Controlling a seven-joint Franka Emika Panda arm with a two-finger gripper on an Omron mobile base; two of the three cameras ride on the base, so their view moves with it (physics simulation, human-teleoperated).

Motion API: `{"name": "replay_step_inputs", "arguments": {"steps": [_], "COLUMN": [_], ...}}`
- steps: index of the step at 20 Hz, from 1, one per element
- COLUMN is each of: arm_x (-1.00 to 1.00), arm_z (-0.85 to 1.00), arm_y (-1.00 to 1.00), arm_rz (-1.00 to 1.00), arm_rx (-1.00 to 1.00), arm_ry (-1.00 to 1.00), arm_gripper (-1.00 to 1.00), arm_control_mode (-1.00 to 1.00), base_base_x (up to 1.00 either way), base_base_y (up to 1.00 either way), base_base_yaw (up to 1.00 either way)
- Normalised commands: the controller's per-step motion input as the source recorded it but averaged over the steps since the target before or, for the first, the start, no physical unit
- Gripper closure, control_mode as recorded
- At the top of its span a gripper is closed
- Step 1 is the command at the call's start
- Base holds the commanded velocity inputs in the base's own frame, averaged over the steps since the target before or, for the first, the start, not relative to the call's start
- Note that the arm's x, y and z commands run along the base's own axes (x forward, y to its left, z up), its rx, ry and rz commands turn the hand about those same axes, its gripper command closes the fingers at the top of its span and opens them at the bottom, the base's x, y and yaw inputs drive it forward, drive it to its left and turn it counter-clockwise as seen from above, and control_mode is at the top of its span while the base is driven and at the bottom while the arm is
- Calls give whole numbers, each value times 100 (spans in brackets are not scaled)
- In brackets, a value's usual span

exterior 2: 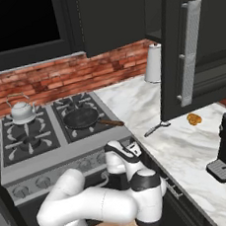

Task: Pick the pan from the cabinet and place it on the stove. Then turn on the stove burner for the pan.

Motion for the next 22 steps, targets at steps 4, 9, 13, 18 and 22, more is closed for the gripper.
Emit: {"name": "replay_step_inputs", "arguments": {"steps": [4,9,13,18,22], "arm_x": [10,10,28,10,0], "arm_z": [-21,-26,-26,-21,-20], "arm_y": [3,5,31,8,4], "arm_rz": [0,0,0,1,3], "arm_rx": [0,0,0,-3,-13], "arm_ry": [0,0,0,0,-4], "arm_gripper": [-100,100,100,100,100], "arm_control_mode": [-100,-100,-100,-100,-100], "base_base_x": [0,0,0,0,0], "base_base_y": [0,0,0,0,0], "base_base_yaw": [0,0,0,0,0]}}
